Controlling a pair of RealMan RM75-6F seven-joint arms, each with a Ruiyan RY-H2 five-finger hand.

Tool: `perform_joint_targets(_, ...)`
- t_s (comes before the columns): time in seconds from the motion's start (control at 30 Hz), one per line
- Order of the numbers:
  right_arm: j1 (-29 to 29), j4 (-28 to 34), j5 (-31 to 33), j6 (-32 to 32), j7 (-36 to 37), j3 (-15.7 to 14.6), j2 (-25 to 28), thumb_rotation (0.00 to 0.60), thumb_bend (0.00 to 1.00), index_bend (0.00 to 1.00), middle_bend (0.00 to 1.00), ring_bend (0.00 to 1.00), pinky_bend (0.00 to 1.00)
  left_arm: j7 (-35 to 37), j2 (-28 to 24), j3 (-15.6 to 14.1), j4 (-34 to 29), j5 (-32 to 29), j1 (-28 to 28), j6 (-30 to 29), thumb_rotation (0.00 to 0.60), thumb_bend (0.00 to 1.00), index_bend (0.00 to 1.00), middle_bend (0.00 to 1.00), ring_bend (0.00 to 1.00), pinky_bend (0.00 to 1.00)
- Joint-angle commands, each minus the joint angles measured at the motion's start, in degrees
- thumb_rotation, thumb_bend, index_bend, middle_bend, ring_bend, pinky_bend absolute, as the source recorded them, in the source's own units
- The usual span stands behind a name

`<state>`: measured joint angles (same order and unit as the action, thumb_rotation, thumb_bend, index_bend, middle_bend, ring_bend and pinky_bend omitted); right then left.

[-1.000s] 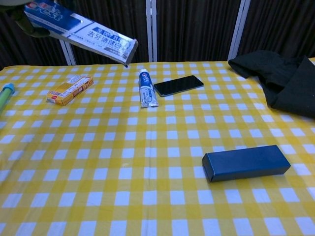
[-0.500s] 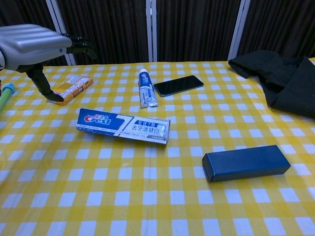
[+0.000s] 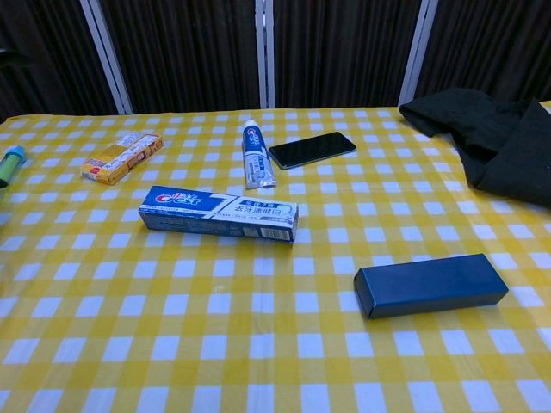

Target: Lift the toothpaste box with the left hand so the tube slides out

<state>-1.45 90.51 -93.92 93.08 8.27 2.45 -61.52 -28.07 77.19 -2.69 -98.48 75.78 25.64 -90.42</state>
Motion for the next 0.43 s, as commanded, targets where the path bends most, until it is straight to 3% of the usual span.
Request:
perform_joint_targets(0.03,-0.1,0.2,-0.5,-0.2,-1.5,-0.2,-0.6,0.6,0.07,0.03,0.0,0.0,0.0,6.6,2.6,-4.3,5.8,4.7,-7.9,-7.0,0.6,0.13,0.0,0.0,0.0,0.0)
perform_joint_targets(0.27,-0.2,0.3,-0.5,-0.5,-3.6,-0.3,-1.3,0.6,0.07,0.03,0.0,0.0,0.0,8.5,5.1,-5.2,13.0,6.2,-14.7,-10.7,0.6,0.12,0.0,0.0,0.0,0.0)
perform_joint_targets(0.43,-0.3,0.0,-0.1,-0.9,-4.1,-0.3,-1.6,0.6,0.07,0.03,0.0,0.0,0.0,11.8,4.4,-3.8,13.5,6.5,-16.3,-10.4,0.6,0.12,0.0,0.0,0.0,0.0)
